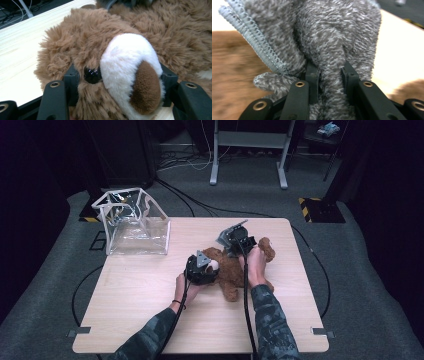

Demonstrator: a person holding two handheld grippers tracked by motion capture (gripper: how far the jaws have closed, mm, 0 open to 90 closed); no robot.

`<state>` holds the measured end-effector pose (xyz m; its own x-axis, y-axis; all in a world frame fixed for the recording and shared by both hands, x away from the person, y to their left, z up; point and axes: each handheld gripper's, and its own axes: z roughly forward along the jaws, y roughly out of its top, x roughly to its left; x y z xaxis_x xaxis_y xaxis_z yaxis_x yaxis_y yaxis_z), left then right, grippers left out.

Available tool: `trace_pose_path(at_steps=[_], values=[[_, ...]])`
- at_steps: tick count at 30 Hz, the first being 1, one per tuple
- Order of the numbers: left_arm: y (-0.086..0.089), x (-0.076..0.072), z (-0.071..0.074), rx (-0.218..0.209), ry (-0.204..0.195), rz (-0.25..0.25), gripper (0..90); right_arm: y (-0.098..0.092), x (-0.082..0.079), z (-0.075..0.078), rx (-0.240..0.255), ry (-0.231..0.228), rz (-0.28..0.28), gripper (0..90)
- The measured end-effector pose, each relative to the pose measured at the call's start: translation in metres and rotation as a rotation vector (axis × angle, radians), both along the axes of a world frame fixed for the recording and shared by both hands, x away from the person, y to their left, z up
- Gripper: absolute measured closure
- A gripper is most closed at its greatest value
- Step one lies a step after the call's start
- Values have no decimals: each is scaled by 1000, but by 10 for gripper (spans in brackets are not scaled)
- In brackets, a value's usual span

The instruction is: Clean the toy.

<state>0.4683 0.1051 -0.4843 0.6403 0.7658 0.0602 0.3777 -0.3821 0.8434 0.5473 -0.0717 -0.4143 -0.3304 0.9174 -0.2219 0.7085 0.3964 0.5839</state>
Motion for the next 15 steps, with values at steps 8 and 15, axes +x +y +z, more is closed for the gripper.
trace_pose_path(at_steps=[8, 15], values=[[0, 1, 1, 0, 6, 14, 388, -27, -16, 25, 32, -71, -59, 726], [-1, 1, 1, -3, 13, 19, 387, -50, -38, 48, 55, -151, -80, 725]])
